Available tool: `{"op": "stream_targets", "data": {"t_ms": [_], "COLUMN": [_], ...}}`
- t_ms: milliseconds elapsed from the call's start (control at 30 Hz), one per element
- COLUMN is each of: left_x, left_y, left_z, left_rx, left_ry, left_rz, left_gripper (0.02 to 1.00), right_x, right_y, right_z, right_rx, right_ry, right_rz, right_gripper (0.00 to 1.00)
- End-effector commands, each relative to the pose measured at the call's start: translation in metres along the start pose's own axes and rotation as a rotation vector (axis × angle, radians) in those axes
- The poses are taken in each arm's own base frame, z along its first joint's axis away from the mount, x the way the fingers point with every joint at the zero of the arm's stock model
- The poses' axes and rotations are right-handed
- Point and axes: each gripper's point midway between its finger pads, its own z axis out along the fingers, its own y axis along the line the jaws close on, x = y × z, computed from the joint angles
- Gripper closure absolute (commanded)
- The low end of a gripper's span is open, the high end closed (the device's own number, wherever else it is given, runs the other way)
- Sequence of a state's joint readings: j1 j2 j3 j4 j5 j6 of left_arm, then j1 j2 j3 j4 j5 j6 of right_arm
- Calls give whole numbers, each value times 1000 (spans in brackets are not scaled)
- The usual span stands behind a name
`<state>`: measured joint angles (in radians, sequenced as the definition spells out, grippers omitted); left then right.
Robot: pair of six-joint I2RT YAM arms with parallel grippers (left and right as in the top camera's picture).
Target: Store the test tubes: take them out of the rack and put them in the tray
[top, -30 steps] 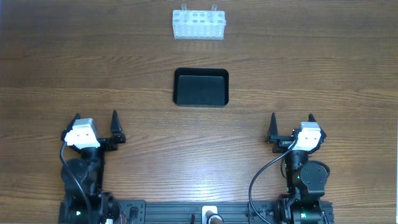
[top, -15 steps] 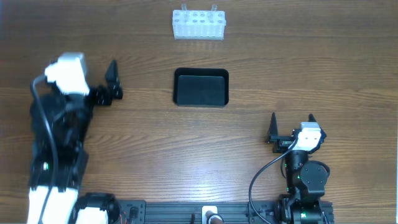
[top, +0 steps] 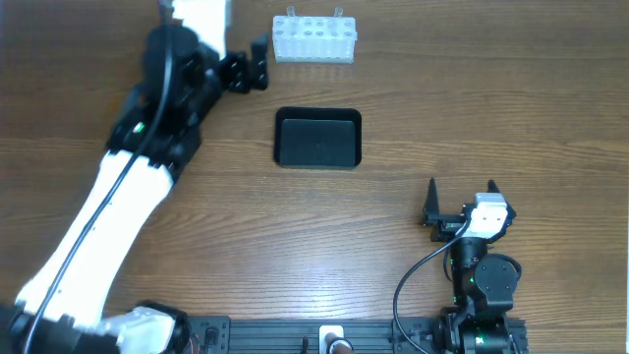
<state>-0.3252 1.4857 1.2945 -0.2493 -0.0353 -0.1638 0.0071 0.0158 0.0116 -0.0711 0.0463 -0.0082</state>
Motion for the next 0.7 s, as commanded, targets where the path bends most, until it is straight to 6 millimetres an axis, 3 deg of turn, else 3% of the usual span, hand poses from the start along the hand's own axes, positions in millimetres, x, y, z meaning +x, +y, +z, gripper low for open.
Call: {"op": "stream_targets", "data": {"t_ms": [33,367,700], "left_x": [4,25,52], "left_y": [-8,-20,-20], "left_z": [42,131,189], "left_rx": [-26,-49,-57], "left_ry": [75,199,239], "left_rz": [-42,-20,-16], "left_gripper": [20,20,20], "right_x": [1,1,1], "right_y": [-1,-1,-1], "right_z": [0,0,0], "right_rx": [1,1,1], "right_ry": [-2,-2,-2], "right_rz": [-7,-7,-7], "right_gripper": [9,9,7]}}
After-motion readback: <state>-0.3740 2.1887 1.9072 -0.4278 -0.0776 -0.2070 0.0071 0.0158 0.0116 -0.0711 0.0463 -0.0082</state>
